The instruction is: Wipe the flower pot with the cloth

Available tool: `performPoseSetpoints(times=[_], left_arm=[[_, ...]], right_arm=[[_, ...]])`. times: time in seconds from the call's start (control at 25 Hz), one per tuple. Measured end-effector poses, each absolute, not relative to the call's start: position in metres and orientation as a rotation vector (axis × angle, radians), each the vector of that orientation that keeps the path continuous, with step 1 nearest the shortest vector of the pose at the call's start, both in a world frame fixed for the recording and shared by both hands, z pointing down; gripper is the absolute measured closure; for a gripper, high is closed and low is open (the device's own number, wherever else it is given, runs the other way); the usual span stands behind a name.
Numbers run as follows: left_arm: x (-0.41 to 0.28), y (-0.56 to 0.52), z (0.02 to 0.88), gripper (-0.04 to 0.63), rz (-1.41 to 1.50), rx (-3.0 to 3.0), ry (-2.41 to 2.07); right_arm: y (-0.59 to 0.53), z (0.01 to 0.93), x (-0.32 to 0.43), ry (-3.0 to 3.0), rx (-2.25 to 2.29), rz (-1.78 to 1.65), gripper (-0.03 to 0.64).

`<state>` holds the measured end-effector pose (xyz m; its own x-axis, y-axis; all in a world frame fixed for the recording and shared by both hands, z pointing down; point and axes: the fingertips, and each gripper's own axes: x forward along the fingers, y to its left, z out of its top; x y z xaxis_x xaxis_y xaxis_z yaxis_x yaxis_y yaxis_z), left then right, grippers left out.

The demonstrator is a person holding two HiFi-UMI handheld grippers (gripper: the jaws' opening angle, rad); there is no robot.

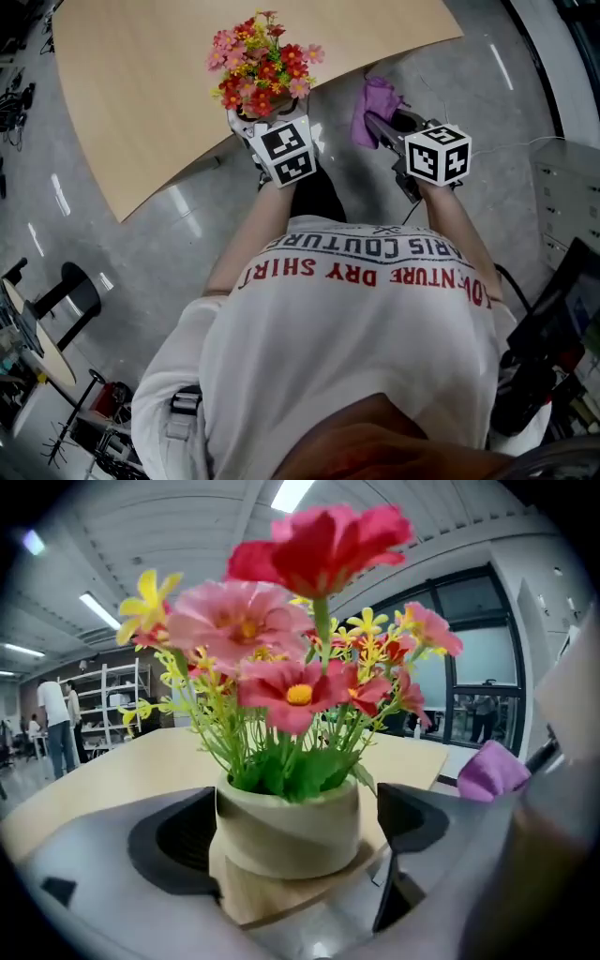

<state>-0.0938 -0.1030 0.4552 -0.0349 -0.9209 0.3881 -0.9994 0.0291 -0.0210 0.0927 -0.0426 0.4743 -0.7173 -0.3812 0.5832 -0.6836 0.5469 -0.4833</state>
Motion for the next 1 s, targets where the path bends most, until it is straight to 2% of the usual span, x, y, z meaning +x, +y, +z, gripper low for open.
performPoseSetpoints(times=[0.48,1.0], left_arm=[[-0.102,-0.103,0.456,0.098,0.437,2.041,-2.045],[-0.094,-0.084,0.443,0.101,0.495,2.449,-1.626]], right_arm=[[-0.046,0.467,0.084,-2.414,0.851,1.043,0.571],[-0.063,0.424,0.038,-2.582,0.683,1.033,0.571]])
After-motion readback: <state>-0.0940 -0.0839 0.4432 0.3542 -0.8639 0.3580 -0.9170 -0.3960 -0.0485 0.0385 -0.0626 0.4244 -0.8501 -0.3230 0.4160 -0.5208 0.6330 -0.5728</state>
